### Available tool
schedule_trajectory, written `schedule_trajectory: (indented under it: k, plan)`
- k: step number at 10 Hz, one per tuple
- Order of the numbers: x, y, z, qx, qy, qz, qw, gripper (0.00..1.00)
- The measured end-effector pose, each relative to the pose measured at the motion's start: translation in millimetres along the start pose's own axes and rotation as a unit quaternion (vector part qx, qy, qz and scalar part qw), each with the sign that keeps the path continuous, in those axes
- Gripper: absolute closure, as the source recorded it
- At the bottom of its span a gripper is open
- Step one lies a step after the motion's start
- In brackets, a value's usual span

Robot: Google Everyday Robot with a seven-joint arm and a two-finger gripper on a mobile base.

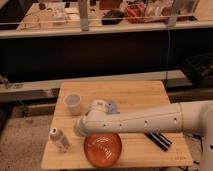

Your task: Knock the bottle over

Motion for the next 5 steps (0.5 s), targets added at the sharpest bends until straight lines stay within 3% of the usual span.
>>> schedule_trajectory:
  k: [3, 5]
  plan:
    - [17, 2, -5, 0.005, 0.047, 0.007, 0.9989, 1.00]
    - [24, -2, -4, 0.012, 0.057, 0.009, 0.9983, 1.00]
